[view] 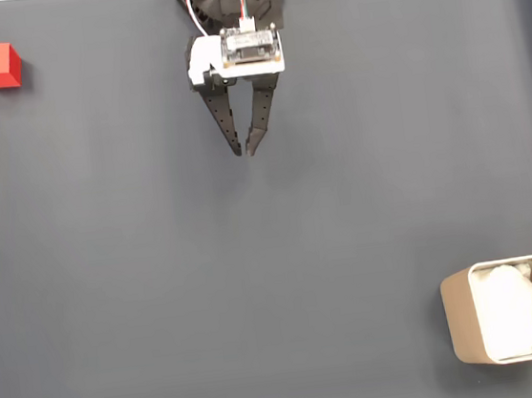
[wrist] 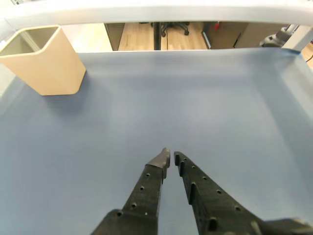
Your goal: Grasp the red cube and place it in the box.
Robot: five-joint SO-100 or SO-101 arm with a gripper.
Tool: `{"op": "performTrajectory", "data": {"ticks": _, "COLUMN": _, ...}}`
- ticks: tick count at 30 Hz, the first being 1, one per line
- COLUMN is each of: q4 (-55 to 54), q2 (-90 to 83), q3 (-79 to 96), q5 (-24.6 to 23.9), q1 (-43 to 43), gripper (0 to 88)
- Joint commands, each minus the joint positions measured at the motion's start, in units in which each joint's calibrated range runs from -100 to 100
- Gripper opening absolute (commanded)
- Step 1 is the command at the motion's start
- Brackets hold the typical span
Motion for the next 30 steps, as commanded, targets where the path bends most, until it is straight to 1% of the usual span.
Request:
{"op": "performTrajectory", "data": {"ticks": 1, "q4": -1.9, "q2": 1.9, "q3": -6.2, "q5": 0.6, "q1": -0.7, "gripper": 0.3}}
{"op": "performTrajectory", "data": {"ticks": 10, "q4": -2.0, "q2": 9.4, "q3": -16.9, "q5": 0.6, "q1": -0.5, "gripper": 0.8}}
{"op": "performTrajectory", "data": {"ticks": 16, "q4": -0.7, "q2": 16.3, "q3": -26.1, "q5": 0.5, "q1": 1.1, "gripper": 0.9}}
{"op": "performTrajectory", "data": {"ticks": 22, "q4": 3.9, "q2": 22.6, "q3": -34.6, "q5": 0.8, "q1": 4.7, "gripper": 0.0}}
{"op": "performTrajectory", "data": {"ticks": 30, "q4": 6.0, "q2": 27.9, "q3": -41.2, "q5": 0.8, "q1": 11.5, "gripper": 0.0}}
